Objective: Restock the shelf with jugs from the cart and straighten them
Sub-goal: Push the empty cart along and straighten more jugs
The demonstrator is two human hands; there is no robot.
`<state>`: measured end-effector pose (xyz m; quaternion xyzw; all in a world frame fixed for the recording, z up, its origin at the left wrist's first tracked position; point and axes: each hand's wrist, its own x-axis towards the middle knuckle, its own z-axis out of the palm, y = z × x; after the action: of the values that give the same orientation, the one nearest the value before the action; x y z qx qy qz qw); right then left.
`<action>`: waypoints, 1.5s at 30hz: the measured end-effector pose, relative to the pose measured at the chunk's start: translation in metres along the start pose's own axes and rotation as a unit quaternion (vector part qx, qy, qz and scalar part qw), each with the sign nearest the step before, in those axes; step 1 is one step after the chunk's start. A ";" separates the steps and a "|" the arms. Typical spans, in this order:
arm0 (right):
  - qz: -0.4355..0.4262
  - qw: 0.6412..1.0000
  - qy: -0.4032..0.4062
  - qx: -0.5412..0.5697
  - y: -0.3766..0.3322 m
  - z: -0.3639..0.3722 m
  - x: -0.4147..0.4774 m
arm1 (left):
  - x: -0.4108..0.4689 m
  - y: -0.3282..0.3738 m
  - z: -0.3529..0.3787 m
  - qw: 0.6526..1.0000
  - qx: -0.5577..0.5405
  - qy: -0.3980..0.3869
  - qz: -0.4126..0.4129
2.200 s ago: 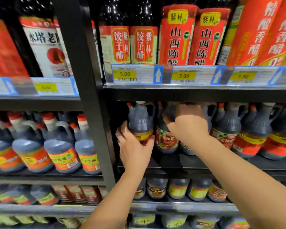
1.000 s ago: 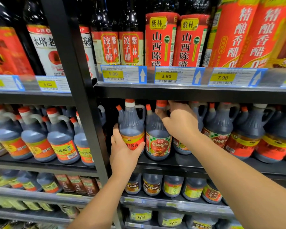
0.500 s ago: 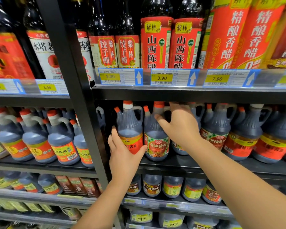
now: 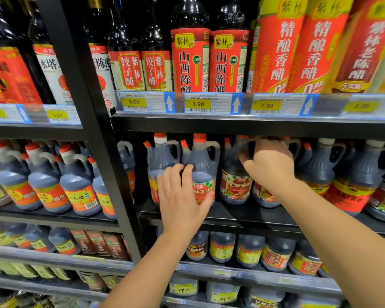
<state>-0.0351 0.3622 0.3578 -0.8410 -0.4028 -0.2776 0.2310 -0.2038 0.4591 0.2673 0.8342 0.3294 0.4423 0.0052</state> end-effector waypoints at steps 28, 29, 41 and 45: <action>0.007 0.998 -0.056 -0.011 -0.010 0.002 0.001 | 0.002 0.010 0.025 0.997 0.071 -0.001 -0.037; 0.009 0.998 -0.053 -0.017 -0.011 0.003 -0.001 | 0.002 0.010 0.025 0.997 0.070 -0.001 -0.036; 0.063 0.997 -0.030 0.013 -0.014 0.004 -0.008 | 0.001 0.013 0.020 0.998 0.041 0.000 -0.037; 0.059 0.997 -0.007 0.043 -0.014 0.002 -0.011 | -0.003 0.022 0.017 1.000 0.003 0.017 -0.023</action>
<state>-0.0519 0.3651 0.3511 -0.8545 -0.3659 -0.2401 0.2799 -0.1804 0.4450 0.2614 0.8189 0.3498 0.4550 0.0072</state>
